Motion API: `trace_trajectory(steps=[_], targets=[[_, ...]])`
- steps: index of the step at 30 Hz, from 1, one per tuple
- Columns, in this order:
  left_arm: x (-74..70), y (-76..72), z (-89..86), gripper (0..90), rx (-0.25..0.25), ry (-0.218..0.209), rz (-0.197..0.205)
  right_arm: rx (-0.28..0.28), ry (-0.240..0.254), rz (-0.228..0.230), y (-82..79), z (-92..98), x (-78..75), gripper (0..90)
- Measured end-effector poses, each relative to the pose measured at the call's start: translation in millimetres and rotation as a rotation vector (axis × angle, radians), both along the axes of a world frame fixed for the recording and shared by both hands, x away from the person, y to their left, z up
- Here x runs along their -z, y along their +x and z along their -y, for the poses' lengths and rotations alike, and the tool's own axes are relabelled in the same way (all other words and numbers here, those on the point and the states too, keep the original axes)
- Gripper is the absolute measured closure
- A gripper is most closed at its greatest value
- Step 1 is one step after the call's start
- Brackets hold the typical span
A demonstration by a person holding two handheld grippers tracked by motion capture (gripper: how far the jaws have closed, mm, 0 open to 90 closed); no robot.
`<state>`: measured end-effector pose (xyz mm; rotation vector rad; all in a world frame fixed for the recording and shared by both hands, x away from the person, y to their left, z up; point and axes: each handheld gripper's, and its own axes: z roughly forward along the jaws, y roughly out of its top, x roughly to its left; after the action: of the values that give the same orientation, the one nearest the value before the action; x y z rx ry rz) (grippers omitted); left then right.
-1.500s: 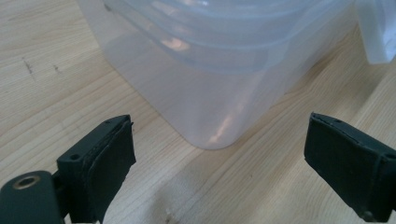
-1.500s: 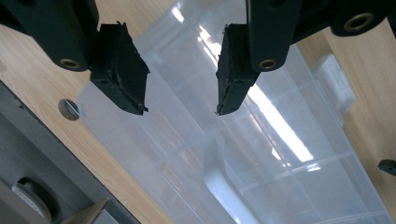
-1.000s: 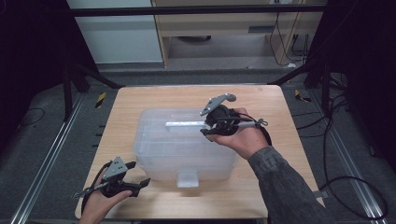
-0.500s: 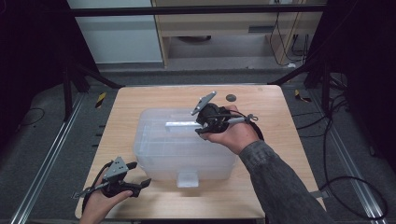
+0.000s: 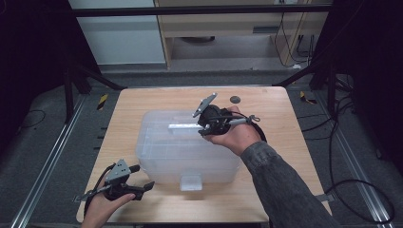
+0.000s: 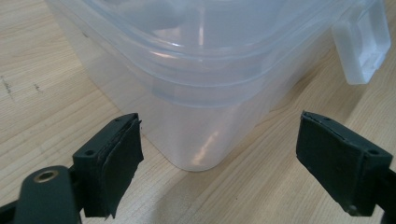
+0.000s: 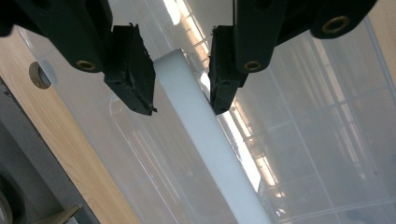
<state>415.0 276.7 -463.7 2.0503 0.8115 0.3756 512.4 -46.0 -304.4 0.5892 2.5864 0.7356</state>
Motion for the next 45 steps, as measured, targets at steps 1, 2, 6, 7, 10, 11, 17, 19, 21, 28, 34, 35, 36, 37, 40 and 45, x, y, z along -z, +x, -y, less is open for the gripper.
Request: trace_trajectory(steps=[1, 2, 6, 7, 10, 11, 17, 19, 21, 28, 34, 35, 36, 37, 40, 45], targets=[[0.0, 0.0, 0.0, 13.8, 0.0, 0.0, 0.0, 0.0, 0.0, 0.0, 0.0, 0.0, 0.0, 61.8], [-0.3, 0.1, 0.3, 13.9, 0.005, 0.005, -0.002, -0.002, -0.003, 0.003, 0.2, -0.7, -0.3, 62.4], [-0.2, 0.2, 1.1, 13.9, 0.007, 0.002, -0.001, -0.014, 0.0, 0.004, 0.5, -3.0, -0.8, 62.4], [-0.1, 0.3, 1.5, 14.1, 0.011, 0.003, -0.002, -0.017, -0.005, 0.007, 0.6, -3.5, -1.2, 62.4], [0.3, 0.1, 3.6, 14.4, 0.019, 0.0, -0.003, -0.025, -0.015, 0.007, 1.7, -6.3, -2.8, 62.5], [0.3, 0.1, 3.6, 14.4, 0.019, 0.0, -0.003, -0.025, -0.015, 0.007, 1.7, -6.3, -2.8, 62.5], [0.3, 0.2, 5.1, 14.3, 0.029, 0.006, -0.007, -0.043, -0.034, 0.008, 1.8, -7.7, -3.2, 67.8], [0.5, 0.4, 4.9, 14.4, 0.028, -0.001, -0.009, -0.048, -0.039, 0.009, 1.1, -7.9, -3.6, 68.4], [0.6, 0.5, 4.7, 14.7, 0.026, 0.0, -0.01, -0.053, -0.04, 0.011, 0.9, -8.3, -4.0, 68.8], [1.0, 0.9, 5.2, 14.5, 0.023, 0.001, -0.018, -0.075, -0.044, 0.01, 3.8, -7.2, -6.0, 69.4], [0.9, 0.8, 5.4, 15.3, 0.026, 0.002, -0.023, -0.077, -0.045, 0.006, 6.5, -7.3, -7.5, 69.5], [1.0, 0.7, 5.6, 15.7, 0.027, 0.004, -0.023, -0.079, -0.045, 0.008, 7.4, -7.1, -8.0, 69.4], [1.1, 0.7, 5.9, 15.7, 0.03, 0.006, -0.024, -0.074, -0.042, 0.008, 9.3, -6.8, -9.6, 69.3], [1.1, 0.6, 6.1, 15.7, 0.03, 0.007, -0.024, -0.074, -0.042, 0.008, 9.3, -6.8, -9.6, 69.3], [0.9, 0.5, 6.2, 15.8, 0.032, 0.01, -0.028, -0.075, -0.035, 0.004, 13.4, -5.9, -13.0, 69.1], [1.1, 0.0, 7.3, 16.5, 0.033, 0.01, -0.028, -0.069, -0.034, -0.006, 19.9, -5.3, -18.8, 68.8]])
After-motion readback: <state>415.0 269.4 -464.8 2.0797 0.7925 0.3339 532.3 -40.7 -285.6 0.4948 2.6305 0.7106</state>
